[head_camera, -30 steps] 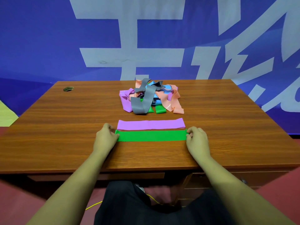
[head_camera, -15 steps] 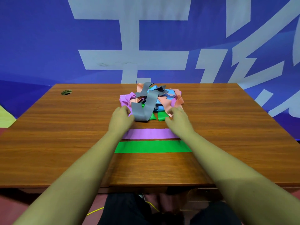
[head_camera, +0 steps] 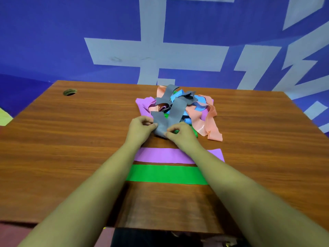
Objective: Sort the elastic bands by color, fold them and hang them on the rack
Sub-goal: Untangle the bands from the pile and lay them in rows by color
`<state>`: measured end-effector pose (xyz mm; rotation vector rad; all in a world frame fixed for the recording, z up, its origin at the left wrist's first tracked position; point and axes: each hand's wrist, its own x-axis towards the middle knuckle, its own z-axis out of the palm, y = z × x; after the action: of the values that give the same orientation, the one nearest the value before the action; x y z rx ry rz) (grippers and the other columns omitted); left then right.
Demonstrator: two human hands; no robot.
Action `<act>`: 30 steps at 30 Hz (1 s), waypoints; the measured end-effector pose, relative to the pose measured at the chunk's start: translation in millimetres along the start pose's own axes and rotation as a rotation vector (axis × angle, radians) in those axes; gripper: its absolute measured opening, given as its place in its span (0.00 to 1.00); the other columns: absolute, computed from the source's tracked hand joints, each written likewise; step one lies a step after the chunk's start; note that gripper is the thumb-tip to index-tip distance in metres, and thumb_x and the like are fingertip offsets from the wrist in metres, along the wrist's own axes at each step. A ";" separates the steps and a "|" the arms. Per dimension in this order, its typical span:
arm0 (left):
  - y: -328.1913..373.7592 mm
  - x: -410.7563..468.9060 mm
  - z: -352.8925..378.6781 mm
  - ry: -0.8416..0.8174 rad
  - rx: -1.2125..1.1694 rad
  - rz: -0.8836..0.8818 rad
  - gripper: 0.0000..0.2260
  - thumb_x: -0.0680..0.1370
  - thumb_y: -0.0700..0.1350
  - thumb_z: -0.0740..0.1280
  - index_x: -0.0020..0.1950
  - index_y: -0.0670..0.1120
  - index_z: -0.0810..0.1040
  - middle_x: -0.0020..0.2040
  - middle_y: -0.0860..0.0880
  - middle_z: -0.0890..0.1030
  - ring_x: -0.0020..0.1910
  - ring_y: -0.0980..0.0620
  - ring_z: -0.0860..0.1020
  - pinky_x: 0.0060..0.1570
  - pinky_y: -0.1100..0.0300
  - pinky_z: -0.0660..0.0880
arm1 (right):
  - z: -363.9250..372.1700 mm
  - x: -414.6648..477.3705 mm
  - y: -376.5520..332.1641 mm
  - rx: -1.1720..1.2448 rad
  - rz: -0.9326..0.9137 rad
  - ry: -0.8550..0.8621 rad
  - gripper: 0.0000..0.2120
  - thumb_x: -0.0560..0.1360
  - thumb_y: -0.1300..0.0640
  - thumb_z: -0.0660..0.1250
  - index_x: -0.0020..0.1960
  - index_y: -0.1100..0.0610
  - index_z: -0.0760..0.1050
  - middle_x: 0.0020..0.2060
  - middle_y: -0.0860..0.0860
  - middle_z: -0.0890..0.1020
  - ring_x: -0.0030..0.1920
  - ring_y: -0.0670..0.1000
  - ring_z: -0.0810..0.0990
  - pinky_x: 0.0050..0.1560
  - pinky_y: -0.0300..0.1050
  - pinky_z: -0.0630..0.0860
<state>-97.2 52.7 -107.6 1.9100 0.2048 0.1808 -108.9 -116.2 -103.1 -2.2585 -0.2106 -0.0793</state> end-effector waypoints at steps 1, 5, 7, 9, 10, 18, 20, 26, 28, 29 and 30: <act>4.1 -3.2 -1.3 0.006 -0.057 0.010 0.05 0.72 0.36 0.74 0.46 0.41 0.80 0.36 0.48 0.79 0.34 0.55 0.74 0.38 0.65 0.73 | -1.8 -0.6 -1.7 0.047 0.016 0.006 0.03 0.70 0.59 0.74 0.41 0.59 0.83 0.35 0.42 0.75 0.41 0.45 0.74 0.41 0.29 0.66; 27.8 -17.4 -11.0 -0.024 -0.219 0.078 0.05 0.74 0.36 0.72 0.47 0.43 0.79 0.38 0.49 0.79 0.37 0.55 0.76 0.41 0.62 0.75 | -15.3 -4.6 -14.6 0.277 0.057 0.034 0.03 0.72 0.60 0.74 0.43 0.56 0.80 0.37 0.44 0.77 0.35 0.39 0.74 0.38 0.30 0.67; 46.3 -25.0 -16.4 -0.045 -0.288 0.090 0.05 0.75 0.35 0.71 0.45 0.45 0.78 0.39 0.50 0.81 0.38 0.58 0.77 0.41 0.65 0.74 | -29.0 -8.8 -27.1 0.401 0.055 0.078 0.03 0.73 0.62 0.73 0.44 0.58 0.79 0.37 0.45 0.78 0.36 0.39 0.75 0.41 0.30 0.70; 68.5 -34.5 -18.5 -0.062 -0.467 0.045 0.08 0.75 0.34 0.70 0.45 0.47 0.76 0.38 0.51 0.81 0.39 0.56 0.78 0.44 0.62 0.75 | -47.1 -13.0 -43.1 0.509 0.016 0.113 0.07 0.73 0.66 0.72 0.42 0.56 0.77 0.35 0.46 0.79 0.35 0.38 0.76 0.41 0.30 0.72; 78.5 -38.4 -19.1 -0.066 -0.577 0.010 0.10 0.74 0.34 0.71 0.47 0.47 0.74 0.39 0.50 0.80 0.40 0.54 0.78 0.45 0.61 0.75 | -58.1 -15.2 -52.5 0.559 -0.016 0.114 0.09 0.73 0.68 0.71 0.41 0.55 0.76 0.35 0.47 0.79 0.35 0.39 0.77 0.41 0.32 0.73; 153.4 -69.1 -35.0 -0.075 -0.392 0.131 0.14 0.78 0.48 0.69 0.59 0.43 0.73 0.41 0.46 0.81 0.34 0.57 0.79 0.32 0.66 0.73 | -157.6 -35.0 -119.8 0.484 -0.245 0.068 0.04 0.74 0.65 0.71 0.46 0.57 0.81 0.38 0.49 0.82 0.41 0.45 0.78 0.46 0.43 0.75; 159.4 -76.9 -42.2 0.006 -0.044 0.334 0.08 0.78 0.51 0.68 0.53 0.49 0.78 0.36 0.48 0.77 0.32 0.57 0.74 0.35 0.64 0.69 | -173.0 -42.6 -128.9 0.512 -0.237 -0.004 0.04 0.74 0.64 0.70 0.46 0.56 0.81 0.38 0.49 0.83 0.41 0.47 0.78 0.45 0.44 0.74; 169.7 -107.8 -54.9 -0.517 -0.117 0.419 0.10 0.76 0.50 0.69 0.55 0.49 0.81 0.61 0.50 0.80 0.60 0.58 0.77 0.56 0.68 0.73 | -196.6 -72.2 -133.6 0.316 -0.227 -0.244 0.05 0.75 0.61 0.71 0.50 0.59 0.83 0.45 0.58 0.84 0.46 0.50 0.80 0.51 0.50 0.75; 169.1 -116.1 -56.7 -0.579 -0.128 0.414 0.06 0.75 0.48 0.69 0.43 0.46 0.79 0.55 0.51 0.82 0.54 0.57 0.78 0.53 0.67 0.72 | -198.3 -82.2 -132.5 0.255 -0.222 -0.276 0.06 0.74 0.60 0.72 0.50 0.57 0.84 0.45 0.53 0.86 0.46 0.45 0.81 0.50 0.43 0.77; 167.5 -120.4 -59.1 -0.585 -0.103 0.412 0.07 0.74 0.49 0.69 0.40 0.47 0.77 0.47 0.51 0.81 0.48 0.57 0.78 0.49 0.65 0.72 | -198.4 -87.2 -131.6 0.231 -0.217 -0.279 0.06 0.73 0.60 0.73 0.50 0.57 0.84 0.44 0.50 0.86 0.45 0.43 0.81 0.46 0.37 0.76; 164.3 -123.5 -61.8 -0.587 -0.052 0.404 0.08 0.73 0.51 0.70 0.38 0.48 0.76 0.41 0.51 0.79 0.41 0.56 0.76 0.42 0.63 0.71 | -197.6 -91.8 -129.4 0.207 -0.213 -0.282 0.06 0.73 0.60 0.73 0.50 0.57 0.84 0.42 0.47 0.86 0.42 0.40 0.80 0.42 0.33 0.74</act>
<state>-222.4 25.6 64.7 1.8517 -0.5756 -0.1098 -219.5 -197.8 109.7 -2.0279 -0.5825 0.1438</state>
